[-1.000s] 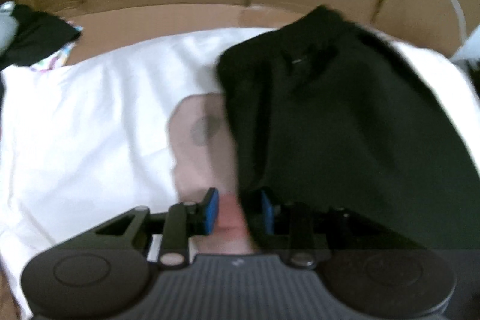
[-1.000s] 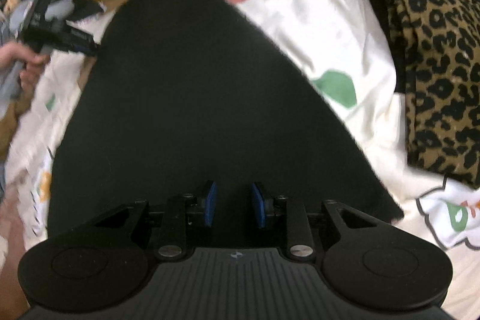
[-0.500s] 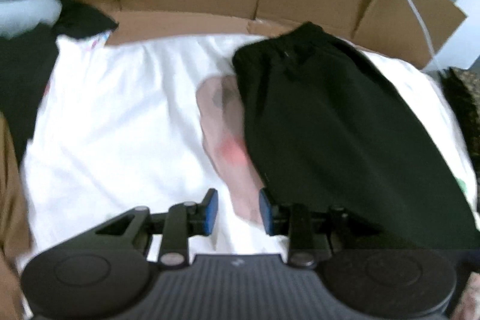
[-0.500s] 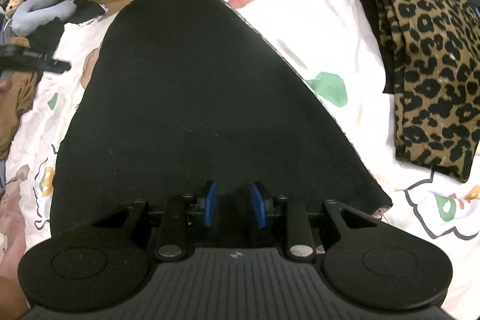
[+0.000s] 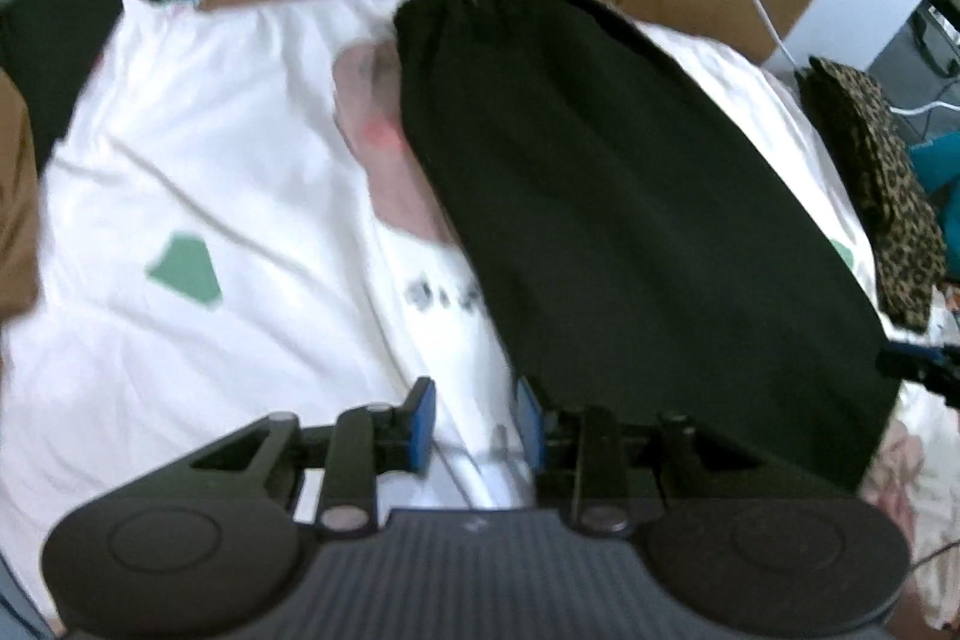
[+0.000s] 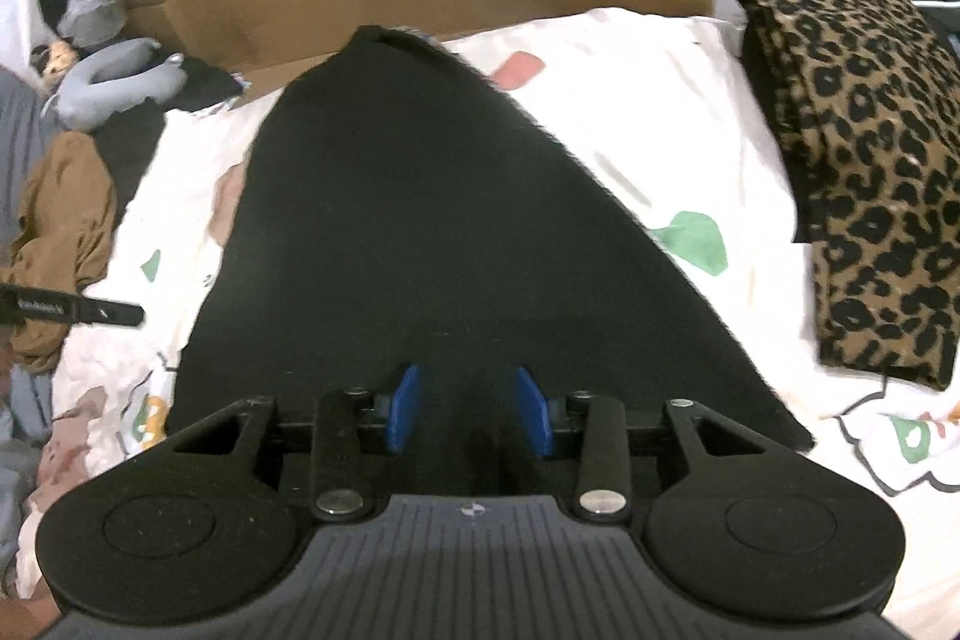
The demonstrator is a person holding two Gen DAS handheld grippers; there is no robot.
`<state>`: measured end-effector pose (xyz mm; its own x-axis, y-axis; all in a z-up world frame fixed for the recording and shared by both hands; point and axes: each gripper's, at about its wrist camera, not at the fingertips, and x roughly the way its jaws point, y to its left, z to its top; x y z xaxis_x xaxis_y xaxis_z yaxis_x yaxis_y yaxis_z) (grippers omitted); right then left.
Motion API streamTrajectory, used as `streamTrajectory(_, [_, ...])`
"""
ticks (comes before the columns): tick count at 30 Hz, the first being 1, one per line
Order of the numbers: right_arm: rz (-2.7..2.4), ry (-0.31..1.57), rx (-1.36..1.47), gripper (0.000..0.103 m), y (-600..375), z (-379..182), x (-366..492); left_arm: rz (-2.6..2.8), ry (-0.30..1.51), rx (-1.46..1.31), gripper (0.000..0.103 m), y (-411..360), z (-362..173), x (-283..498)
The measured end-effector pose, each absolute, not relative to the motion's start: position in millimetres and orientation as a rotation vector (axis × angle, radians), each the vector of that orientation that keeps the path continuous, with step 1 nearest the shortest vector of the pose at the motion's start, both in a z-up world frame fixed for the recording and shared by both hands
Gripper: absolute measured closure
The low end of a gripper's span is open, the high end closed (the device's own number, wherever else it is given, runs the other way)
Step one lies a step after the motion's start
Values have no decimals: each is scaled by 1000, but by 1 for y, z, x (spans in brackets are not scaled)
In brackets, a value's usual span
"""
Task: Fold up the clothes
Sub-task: 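Move both open grippers over the folded black shorts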
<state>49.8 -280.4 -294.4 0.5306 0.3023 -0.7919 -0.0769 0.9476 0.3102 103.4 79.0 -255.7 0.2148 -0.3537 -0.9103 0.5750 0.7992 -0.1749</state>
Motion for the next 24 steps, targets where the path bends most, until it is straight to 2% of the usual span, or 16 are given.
streamTrajectory(3, [248,984,242,57,-275,-290,50,-661,1193,224,57,77,-254,97])
streamTrajectory(5, [261,980,237,53,-271,-287,51,-660,1184,234,25,75,-252,96])
streamTrajectory(7, [273,977,232,45,-268,-283,51,-659,1171,249,16,74,-250,94])
streamTrajectory(8, [280,976,230,44,-266,-282,51,-667,1172,253,16,72,-250,92])
streamTrajectory(10, [279,977,227,32,-265,-280,51,-690,1187,253,15,72,-250,88])
streamTrajectory(15, [247,991,225,17,-269,-278,50,-735,1178,269,12,68,-248,80])
streamTrajectory(24, [254,1003,191,15,-266,-266,44,-757,1133,289,13,69,-235,83])
